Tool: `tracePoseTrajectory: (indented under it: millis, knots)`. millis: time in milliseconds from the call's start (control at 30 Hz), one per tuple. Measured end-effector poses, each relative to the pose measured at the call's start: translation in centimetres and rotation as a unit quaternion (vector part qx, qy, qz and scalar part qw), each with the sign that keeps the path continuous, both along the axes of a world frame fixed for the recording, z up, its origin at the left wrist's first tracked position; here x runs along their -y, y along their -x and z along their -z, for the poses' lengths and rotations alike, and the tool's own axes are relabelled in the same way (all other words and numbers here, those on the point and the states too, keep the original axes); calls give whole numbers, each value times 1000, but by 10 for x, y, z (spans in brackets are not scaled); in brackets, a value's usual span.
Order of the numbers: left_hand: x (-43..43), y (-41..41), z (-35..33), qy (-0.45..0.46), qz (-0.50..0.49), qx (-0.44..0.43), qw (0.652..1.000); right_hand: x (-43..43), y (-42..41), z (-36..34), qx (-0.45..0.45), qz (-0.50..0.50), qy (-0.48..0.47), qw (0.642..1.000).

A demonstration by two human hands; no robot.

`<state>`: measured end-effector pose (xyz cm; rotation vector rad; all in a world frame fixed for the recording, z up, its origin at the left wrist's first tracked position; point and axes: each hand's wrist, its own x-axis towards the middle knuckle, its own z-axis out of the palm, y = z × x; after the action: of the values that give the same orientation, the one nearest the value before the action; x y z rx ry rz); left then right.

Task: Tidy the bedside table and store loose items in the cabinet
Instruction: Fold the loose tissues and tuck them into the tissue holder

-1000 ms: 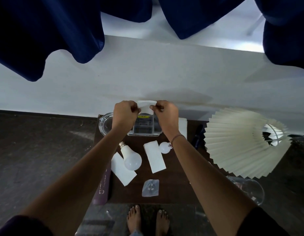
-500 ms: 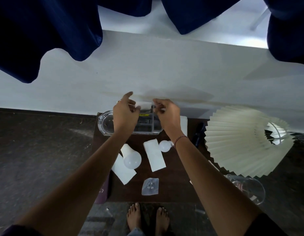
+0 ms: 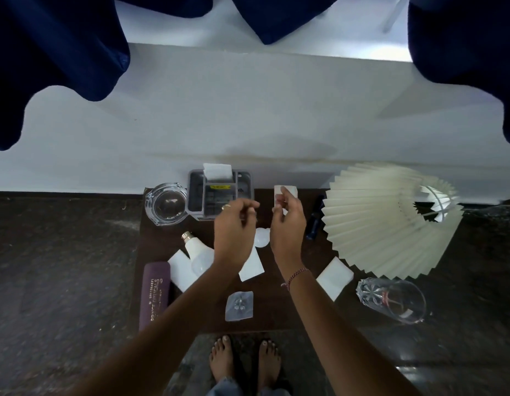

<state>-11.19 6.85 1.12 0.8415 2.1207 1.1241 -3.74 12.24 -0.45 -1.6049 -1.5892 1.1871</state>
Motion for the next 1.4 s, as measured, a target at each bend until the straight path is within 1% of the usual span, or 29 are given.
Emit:
tracePoseTrajectory:
  millis: [67, 167, 233, 333, 433, 533, 600, 800, 933, 1100, 1167, 1267, 1300, 1400]
  knots:
    - [-1, -12, 4, 29, 25, 44, 998, 4, -11, 6, 7, 3, 15, 1000]
    - [-11, -25, 2, 61, 63, 68, 994, 4, -24, 12, 3, 15, 39, 999]
    - [-20, -31, -1, 89, 67, 99, 989, 2, -31, 15, -1, 20, 53, 998]
    - [-35, -36, -2, 124, 37, 191, 973, -1, -36, 18, -18, 30, 96, 995]
    - [-51, -35, 7, 145, -24, 296, 944, -3, -37, 22, -44, 40, 164, 985]
    - [-64, -35, 16, 146, -86, 356, 919, -9, -38, 26, -77, 67, 226, 969]
    - [-69, -35, 22, 148, -109, 375, 909, -12, -38, 30, -81, 72, 244, 964]
    - [-78, -36, 31, 166, -111, 406, 892, -20, -33, 36, -86, 78, 272, 955]
    - [-79, -36, 34, 173, -115, 398, 894, -27, -32, 39, -67, 75, 280, 955]
    - [-83, -37, 34, 154, -128, 414, 888, -29, -32, 44, -54, 80, 282, 955]
    - [-84, -35, 34, 156, -138, 436, 876, -29, -31, 44, -56, 87, 279, 955]
    - [-85, -33, 34, 153, -158, 484, 847, -27, -32, 43, -60, 84, 275, 956]
    - [-84, -33, 33, 154, -160, 491, 842, -27, -32, 44, -58, 80, 275, 956]
    - [-84, -33, 29, 156, -155, 486, 846, -25, -32, 47, -45, 75, 267, 960]
